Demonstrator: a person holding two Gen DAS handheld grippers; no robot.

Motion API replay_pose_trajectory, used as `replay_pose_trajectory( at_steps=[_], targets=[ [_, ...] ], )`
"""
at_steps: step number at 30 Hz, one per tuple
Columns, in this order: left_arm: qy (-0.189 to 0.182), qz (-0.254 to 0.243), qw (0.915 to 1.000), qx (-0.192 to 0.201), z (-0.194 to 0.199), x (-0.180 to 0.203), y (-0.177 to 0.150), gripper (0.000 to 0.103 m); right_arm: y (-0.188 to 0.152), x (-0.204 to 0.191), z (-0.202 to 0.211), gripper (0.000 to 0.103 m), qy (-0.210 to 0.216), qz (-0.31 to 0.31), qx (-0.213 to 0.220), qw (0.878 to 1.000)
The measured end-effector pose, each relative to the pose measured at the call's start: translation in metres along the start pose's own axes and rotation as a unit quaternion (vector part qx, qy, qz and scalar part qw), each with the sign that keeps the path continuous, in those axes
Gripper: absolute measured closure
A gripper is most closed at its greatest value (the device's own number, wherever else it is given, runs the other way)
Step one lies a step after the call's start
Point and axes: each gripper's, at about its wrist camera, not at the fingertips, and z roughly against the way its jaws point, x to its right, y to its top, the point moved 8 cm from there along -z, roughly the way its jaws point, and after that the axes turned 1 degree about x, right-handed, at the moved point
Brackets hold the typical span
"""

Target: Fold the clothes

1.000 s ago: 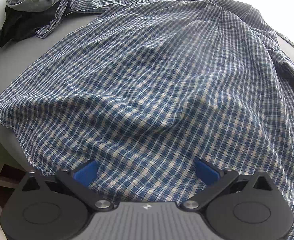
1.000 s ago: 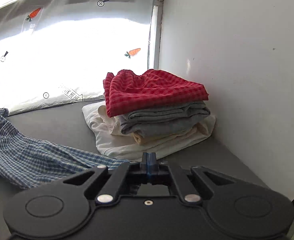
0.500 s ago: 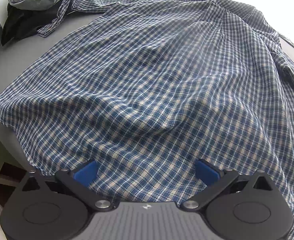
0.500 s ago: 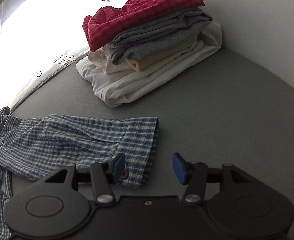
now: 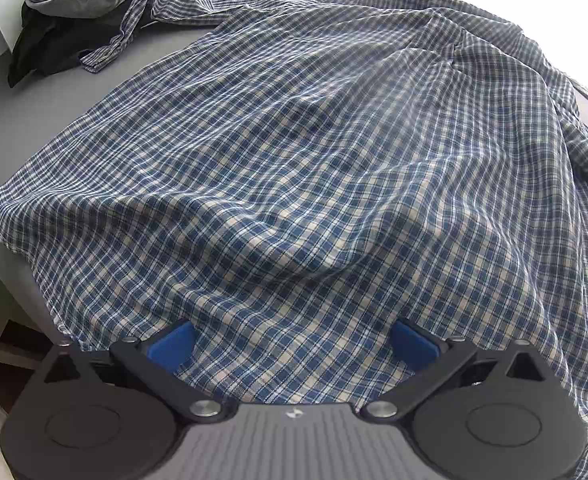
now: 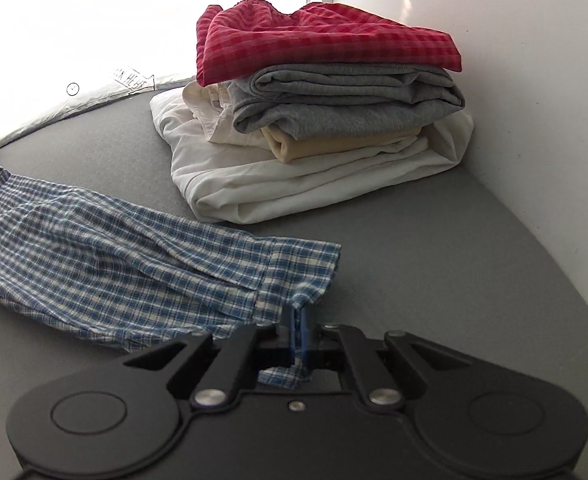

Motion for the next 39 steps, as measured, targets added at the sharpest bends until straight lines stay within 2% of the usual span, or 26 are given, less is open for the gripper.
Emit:
replay_pose_trajectory(
  at_steps=[5,9,15,17,21,24,26,29,30,32,34,36,39],
  targets=[
    [-0.003,-0.003,1.0000,0.000,-0.002,0.000,0.003,0.000,0.027,0.035,-0.006,0.101,-0.043,-0.025,0.013,0.999],
    [-0.004,-0.005,1.0000,0.001,-0.003,-0.002,0.003,0.000,0.027,0.050,-0.021,0.103,-0.092,-0.033,-0.010,0.995],
    [-0.008,-0.011,0.9999,-0.001,-0.004,0.000,0.003,0.000,0.008,0.059,-0.009,0.100,-0.061,-0.079,-0.026,0.995],
    [-0.010,-0.015,0.9998,-0.003,-0.005,0.001,0.004,0.000,-0.001,0.051,-0.003,0.093,-0.047,-0.080,-0.029,0.995],
    [-0.017,-0.026,0.9995,-0.002,-0.006,0.001,0.005,0.000,-0.021,0.030,0.007,0.090,-0.043,-0.080,-0.025,0.996],
    [-0.026,-0.043,0.9987,-0.001,-0.007,0.001,0.006,0.000,-0.028,0.009,0.015,0.088,-0.021,-0.089,-0.025,0.996],
    [-0.037,-0.061,0.9974,-0.001,-0.009,0.001,0.008,0.000,-0.033,-0.009,0.021,0.069,-0.012,-0.089,-0.022,0.996],
    [-0.058,-0.096,0.9937,-0.003,-0.010,0.002,0.011,0.000,-0.045,-0.038,0.031,0.059,-0.002,-0.093,-0.016,0.996],
    [-0.069,-0.113,0.9912,-0.002,-0.010,0.001,0.012,0.000,-0.048,-0.048,0.035,0.058,0.002,-0.093,-0.016,0.996],
    [-0.091,-0.146,0.9851,-0.002,-0.010,0.000,0.013,0.000,-0.059,-0.074,0.045,0.046,0.016,-0.091,-0.016,0.996],
    [-0.120,-0.169,0.9782,0.015,-0.008,-0.008,0.015,0.000,-0.066,-0.098,0.055,0.039,0.039,-0.095,-0.023,0.994],
    [-0.133,-0.173,0.9754,0.030,-0.006,-0.022,0.023,0.000,-0.074,-0.122,0.066,0.039,0.062,-0.098,-0.030,0.993],
    [-0.120,-0.148,0.9799,0.058,-0.007,-0.058,0.050,0.000,-0.086,-0.158,0.083,0.039,0.097,-0.106,-0.040,0.989]
  ],
)
